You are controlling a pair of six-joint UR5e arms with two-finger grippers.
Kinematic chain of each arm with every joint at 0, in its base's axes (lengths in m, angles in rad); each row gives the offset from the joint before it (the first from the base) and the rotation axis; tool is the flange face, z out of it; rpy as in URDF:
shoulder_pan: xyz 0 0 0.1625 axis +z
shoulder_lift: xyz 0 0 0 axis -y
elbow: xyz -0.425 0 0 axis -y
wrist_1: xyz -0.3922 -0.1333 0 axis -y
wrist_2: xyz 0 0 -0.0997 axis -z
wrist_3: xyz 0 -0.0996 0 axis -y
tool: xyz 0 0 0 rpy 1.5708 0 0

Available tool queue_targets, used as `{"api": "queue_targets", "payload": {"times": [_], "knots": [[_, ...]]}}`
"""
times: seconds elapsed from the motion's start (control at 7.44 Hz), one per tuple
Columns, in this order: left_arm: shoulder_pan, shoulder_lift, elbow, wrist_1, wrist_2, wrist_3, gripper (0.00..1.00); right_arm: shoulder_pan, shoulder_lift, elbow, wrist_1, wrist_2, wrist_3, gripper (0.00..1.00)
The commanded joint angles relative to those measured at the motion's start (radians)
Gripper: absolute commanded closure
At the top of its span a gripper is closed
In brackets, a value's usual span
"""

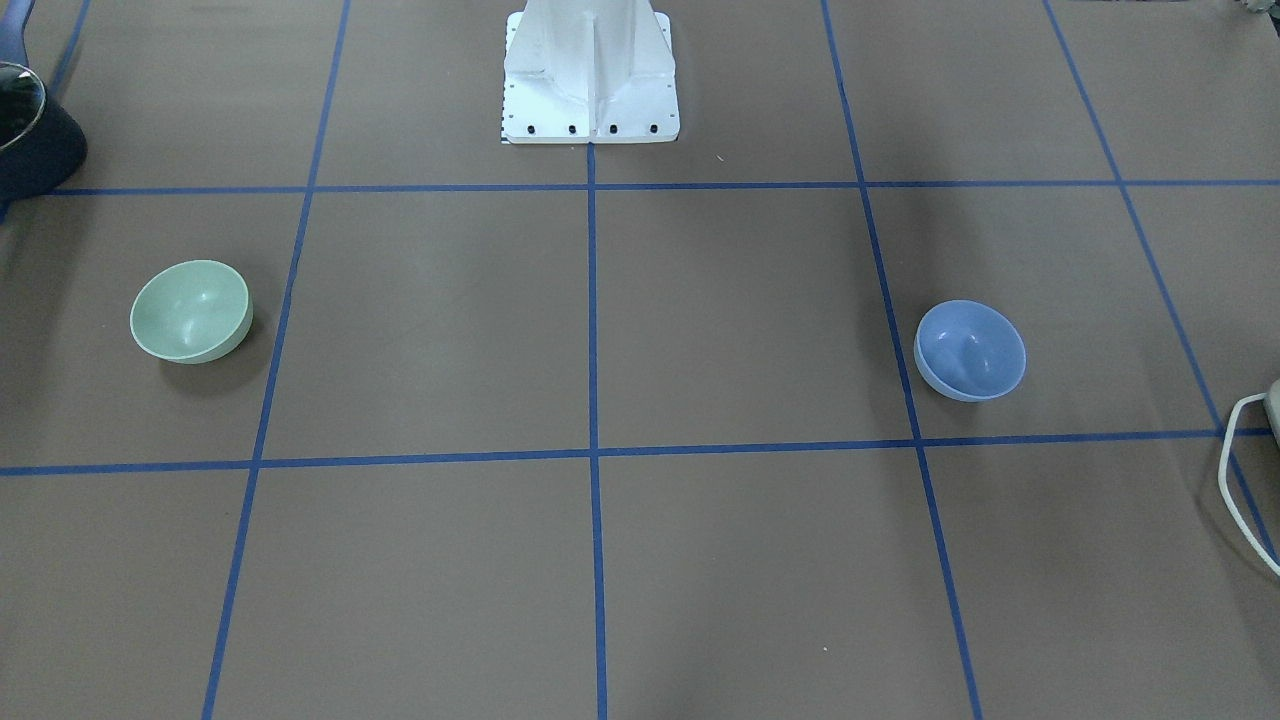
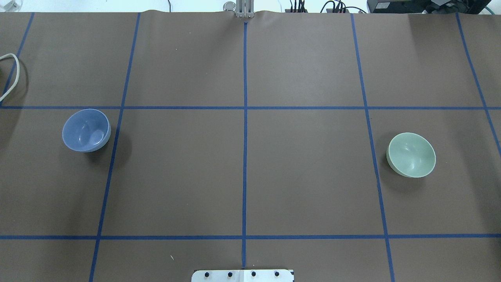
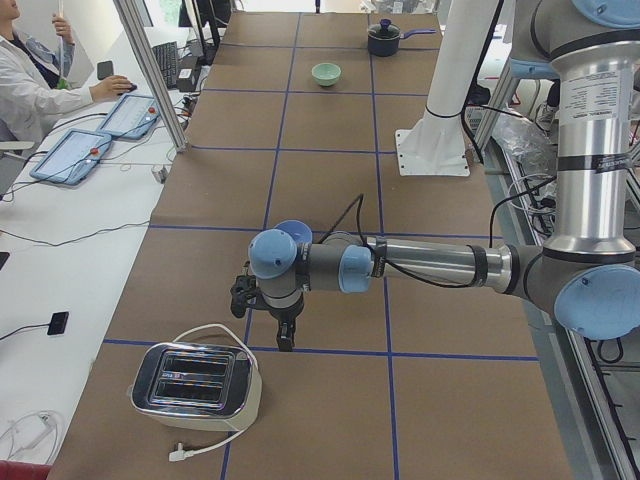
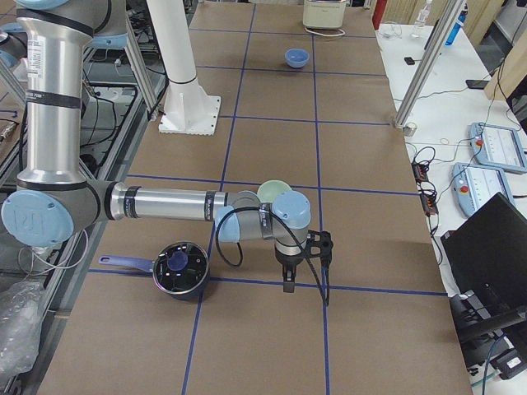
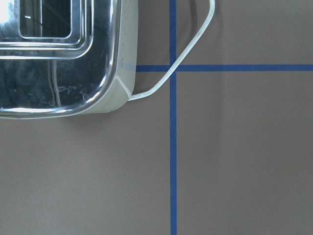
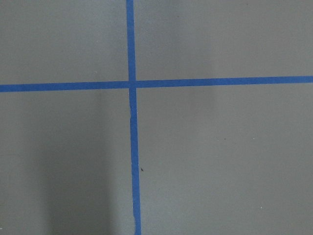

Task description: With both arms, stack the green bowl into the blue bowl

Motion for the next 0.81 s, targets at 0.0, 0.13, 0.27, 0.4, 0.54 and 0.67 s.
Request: {"api": "queue_targets", "payload": {"times": [0.0,0.13,0.27,0.4,0.54,0.67], "knots": [[0.005,-0.01,-0.039,0.005,-0.005,-0.031,0.01,-0.018,-0.001,-0.001,0.035,0.0,-0.003,0.0],[0.016,-0.016,-0.075,0.001,-0.005,-0.121,0.01,-0.033,-0.001,-0.007,0.072,-0.002,-0.006,0.0],[0.081,-0.016,-0.136,0.002,-0.005,-0.225,0.01,-0.041,-0.001,-0.001,0.124,0.003,-0.005,0.0],[0.15,-0.044,-0.165,-0.005,-0.005,-0.329,0.01,-0.063,0.0,-0.007,0.19,-0.009,-0.002,0.0],[0.215,-0.067,-0.167,-0.052,-0.005,-0.412,0.01,-0.075,0.0,0.018,0.221,-0.002,-0.011,0.0],[0.278,-0.078,-0.159,-0.13,-0.003,-0.513,0.01,-0.127,0.006,0.013,0.223,0.0,0.011,0.0]]}}
